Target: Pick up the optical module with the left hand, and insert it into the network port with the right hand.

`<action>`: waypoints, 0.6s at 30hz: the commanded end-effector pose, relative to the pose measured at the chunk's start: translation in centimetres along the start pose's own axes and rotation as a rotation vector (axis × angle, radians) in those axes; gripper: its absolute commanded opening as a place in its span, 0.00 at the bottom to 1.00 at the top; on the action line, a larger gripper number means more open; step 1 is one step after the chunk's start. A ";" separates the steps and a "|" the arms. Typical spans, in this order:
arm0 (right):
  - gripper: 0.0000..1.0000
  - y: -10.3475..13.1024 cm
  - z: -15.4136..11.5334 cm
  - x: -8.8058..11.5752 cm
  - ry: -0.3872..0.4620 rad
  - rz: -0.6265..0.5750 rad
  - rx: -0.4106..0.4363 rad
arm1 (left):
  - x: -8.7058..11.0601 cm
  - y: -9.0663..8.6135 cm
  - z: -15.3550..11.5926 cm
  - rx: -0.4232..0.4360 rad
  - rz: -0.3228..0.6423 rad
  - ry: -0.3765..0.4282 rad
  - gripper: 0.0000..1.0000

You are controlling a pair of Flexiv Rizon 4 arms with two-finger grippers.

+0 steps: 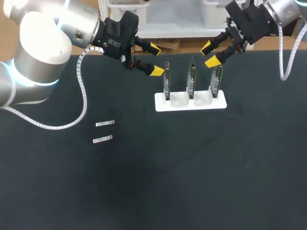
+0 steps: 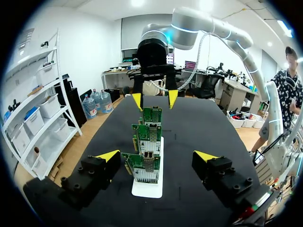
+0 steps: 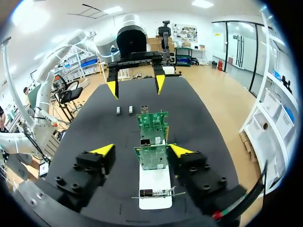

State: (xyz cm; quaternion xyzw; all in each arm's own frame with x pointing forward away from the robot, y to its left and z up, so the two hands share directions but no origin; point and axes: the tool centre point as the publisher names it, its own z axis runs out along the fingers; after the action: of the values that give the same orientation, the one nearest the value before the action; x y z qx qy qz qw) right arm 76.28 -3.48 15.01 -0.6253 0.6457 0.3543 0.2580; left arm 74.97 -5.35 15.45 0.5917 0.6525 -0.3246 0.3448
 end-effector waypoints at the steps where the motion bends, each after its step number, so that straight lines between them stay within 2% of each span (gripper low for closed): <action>1: 1.00 0.1 0.0 0.0 0.000 0.000 0.003 | -0.1 0.1 0.1 0.002 -0.002 0.006 1.00; 4: 1.00 0.1 0.0 0.0 0.000 0.000 0.003 | -0.2 -0.2 -0.4 0.004 0.037 -0.005 1.00; 8: 1.00 0.1 0.0 0.0 0.000 0.000 0.003 | 0.2 -0.9 -1.8 0.005 0.086 0.049 1.00; 14: 1.00 0.1 0.0 0.0 0.000 0.000 0.003 | 1.0 -2.2 -4.6 0.007 0.148 0.153 1.00; 18: 1.00 0.1 0.0 0.0 0.000 0.000 0.003 | 1.8 -3.4 -6.4 0.001 0.162 0.259 1.00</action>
State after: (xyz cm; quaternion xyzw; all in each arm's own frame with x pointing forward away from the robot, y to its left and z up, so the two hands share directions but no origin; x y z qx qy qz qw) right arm 76.27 -3.47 15.01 -0.6252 0.6458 0.3542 0.2580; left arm 72.37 -0.61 16.28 0.6775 0.6248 -0.2433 0.3022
